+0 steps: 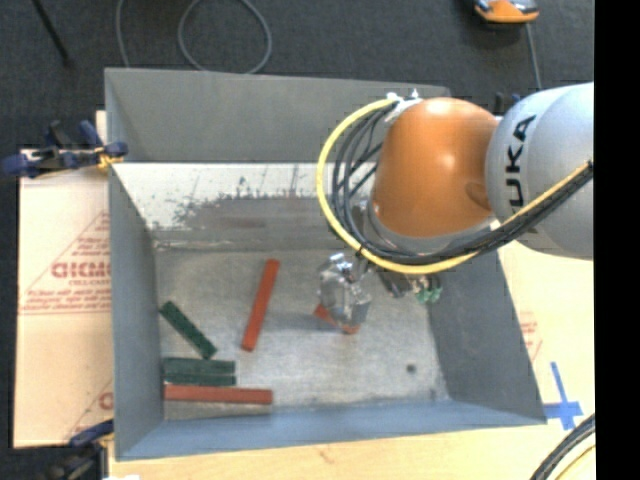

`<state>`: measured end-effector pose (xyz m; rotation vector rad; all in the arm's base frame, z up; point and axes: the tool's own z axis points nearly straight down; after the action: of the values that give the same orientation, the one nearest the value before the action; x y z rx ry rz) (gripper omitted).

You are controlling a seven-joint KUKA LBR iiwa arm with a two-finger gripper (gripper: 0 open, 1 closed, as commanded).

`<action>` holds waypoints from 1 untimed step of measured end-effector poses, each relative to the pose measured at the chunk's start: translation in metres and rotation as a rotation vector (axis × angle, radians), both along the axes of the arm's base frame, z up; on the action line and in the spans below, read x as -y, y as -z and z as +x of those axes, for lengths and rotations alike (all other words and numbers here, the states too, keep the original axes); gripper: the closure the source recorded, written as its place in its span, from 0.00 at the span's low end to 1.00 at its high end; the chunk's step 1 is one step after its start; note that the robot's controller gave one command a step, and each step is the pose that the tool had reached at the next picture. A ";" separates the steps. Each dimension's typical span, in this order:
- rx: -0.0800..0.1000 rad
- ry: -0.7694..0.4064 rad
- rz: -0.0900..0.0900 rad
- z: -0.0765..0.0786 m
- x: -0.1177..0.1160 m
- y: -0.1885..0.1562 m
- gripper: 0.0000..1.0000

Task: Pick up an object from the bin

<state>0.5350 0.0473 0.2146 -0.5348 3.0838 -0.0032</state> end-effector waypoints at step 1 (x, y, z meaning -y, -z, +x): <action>-0.008 -0.001 -0.001 -0.002 0.000 0.005 0.00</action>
Offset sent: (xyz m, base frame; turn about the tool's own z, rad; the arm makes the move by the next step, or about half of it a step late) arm 0.0000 0.0000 0.0000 0.0000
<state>0.5334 0.0472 0.2096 -0.5371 3.0919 -0.0018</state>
